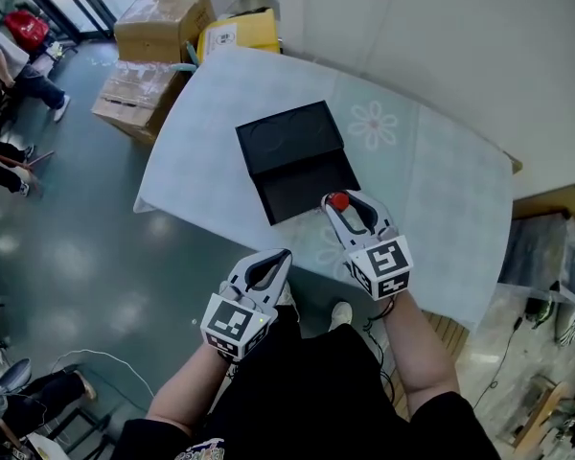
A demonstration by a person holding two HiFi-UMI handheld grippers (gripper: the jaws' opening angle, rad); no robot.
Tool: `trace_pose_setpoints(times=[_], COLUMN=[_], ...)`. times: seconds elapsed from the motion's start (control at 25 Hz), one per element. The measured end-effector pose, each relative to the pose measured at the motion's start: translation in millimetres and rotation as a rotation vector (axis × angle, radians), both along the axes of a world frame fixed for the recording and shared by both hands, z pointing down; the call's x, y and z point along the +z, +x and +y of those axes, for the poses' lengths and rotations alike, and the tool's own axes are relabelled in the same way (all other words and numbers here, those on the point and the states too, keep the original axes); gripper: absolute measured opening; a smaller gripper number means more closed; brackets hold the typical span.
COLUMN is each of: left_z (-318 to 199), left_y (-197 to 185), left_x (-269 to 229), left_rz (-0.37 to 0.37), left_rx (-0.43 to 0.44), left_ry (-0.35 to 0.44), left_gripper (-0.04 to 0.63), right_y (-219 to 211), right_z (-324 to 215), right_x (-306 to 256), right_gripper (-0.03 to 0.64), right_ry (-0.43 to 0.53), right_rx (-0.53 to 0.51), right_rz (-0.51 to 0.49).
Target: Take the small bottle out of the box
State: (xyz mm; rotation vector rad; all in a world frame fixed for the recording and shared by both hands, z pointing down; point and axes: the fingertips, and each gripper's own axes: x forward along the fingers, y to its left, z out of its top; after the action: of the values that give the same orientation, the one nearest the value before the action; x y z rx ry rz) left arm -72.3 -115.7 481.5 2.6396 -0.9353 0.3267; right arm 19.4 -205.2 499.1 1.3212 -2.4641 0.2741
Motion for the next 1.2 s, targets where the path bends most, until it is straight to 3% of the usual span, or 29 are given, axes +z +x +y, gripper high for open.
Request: trace_pose_setpoints(times=[0.28, 0.72, 1.04, 1.2], left_z=[30.1, 76.8, 104.1, 120.1], left_y=[34.9, 98.8, 111.8, 117.9], left_x=[-10.1, -24.0, -29.4, -28.3], left_rz=[0.021, 0.002, -0.027, -0.041], left_rx=[-0.066, -0.154, -0.233, -0.220], left_ry=[-0.008, 0.046, 0.057, 0.045], left_gripper=[0.028, 0.028, 0.028, 0.028], right_y=[30.9, 94.8, 118.4, 123.3], right_z=[45.9, 112.3, 150.1, 165.9], right_x=[-15.1, -22.1, -21.0, -19.4], right_gripper=[0.161, 0.161, 0.161, 0.161], right_ry=[0.001, 0.011, -0.006, -0.025], right_rx=[-0.052, -0.162, -0.227, -0.235], right_rz=[-0.005, -0.006, -0.024, -0.029])
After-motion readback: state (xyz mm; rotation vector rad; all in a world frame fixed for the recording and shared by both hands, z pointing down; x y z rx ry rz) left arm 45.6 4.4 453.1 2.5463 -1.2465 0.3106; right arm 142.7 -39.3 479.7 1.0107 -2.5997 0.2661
